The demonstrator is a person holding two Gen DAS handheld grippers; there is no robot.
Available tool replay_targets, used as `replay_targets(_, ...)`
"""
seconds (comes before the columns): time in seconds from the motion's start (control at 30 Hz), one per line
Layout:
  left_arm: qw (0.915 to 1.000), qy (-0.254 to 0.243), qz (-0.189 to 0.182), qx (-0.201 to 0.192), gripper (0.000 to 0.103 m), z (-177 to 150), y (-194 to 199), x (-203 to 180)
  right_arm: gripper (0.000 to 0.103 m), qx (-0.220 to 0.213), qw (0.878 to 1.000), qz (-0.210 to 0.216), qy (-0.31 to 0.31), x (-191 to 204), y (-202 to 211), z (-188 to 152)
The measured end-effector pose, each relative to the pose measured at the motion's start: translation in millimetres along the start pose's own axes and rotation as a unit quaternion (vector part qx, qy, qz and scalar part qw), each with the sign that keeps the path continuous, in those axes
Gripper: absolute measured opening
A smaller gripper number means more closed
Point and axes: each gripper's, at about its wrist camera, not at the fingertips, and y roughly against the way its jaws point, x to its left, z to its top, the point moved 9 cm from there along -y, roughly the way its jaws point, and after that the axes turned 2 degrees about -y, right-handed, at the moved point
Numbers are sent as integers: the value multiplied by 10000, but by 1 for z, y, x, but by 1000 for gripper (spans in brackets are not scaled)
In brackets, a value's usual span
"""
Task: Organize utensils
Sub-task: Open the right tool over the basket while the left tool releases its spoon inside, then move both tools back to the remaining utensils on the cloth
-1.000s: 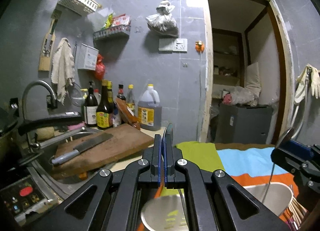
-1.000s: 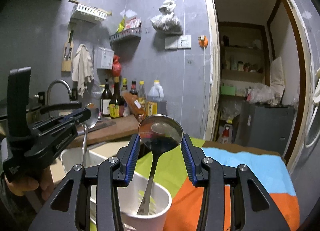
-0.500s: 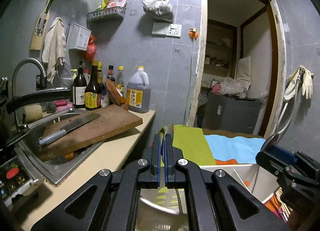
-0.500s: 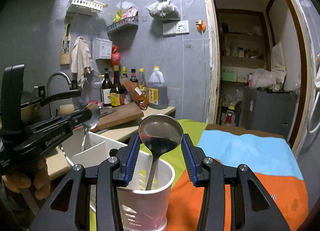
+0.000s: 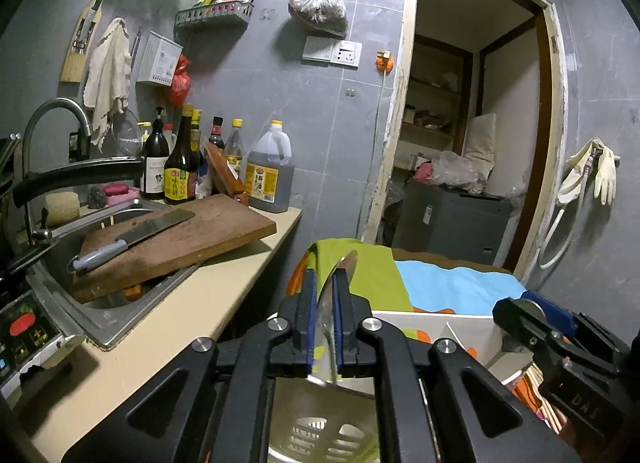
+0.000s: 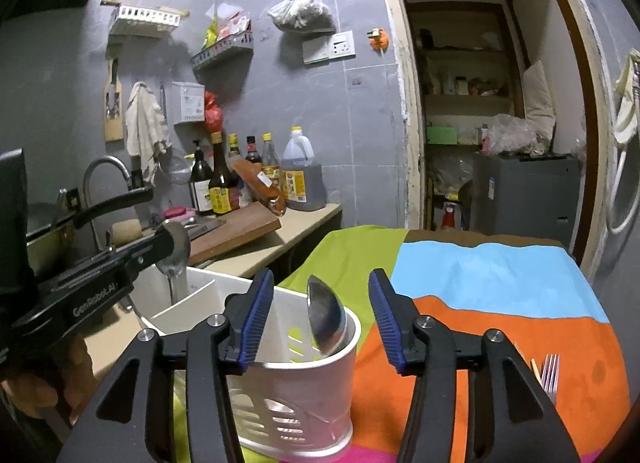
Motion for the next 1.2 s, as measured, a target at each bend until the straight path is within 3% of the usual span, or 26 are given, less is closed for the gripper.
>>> replay_targets(0.07,10000,41,-24,-27,17,2,3,-1,54,-88,9999,-20,-76,-2,5,3)
replay_targets(0.17,9998,60,-19,-170,25,8,11,-4,74,-317,9992,-174,-167,-9,17,12)
replay_targets(0.3,9995,96,-76,-279,37,16,22,-12,84,-714,9961,-438,-263,-23,40,28)
replay_targets(0.43,9988,80,-193,-450,54,24,36,-29,102,-1067,9916,-699,-220,-37,66,42)
replay_targets(0.73,9957,-111,-696,-608,78,30,56,-86,103,-1367,9828,-1241,63,-79,118,53)
replay_targets(1.2,9881,-614,-1410,-9,87,-11,48,-187,103,-872,9775,-1881,383,-166,158,23)
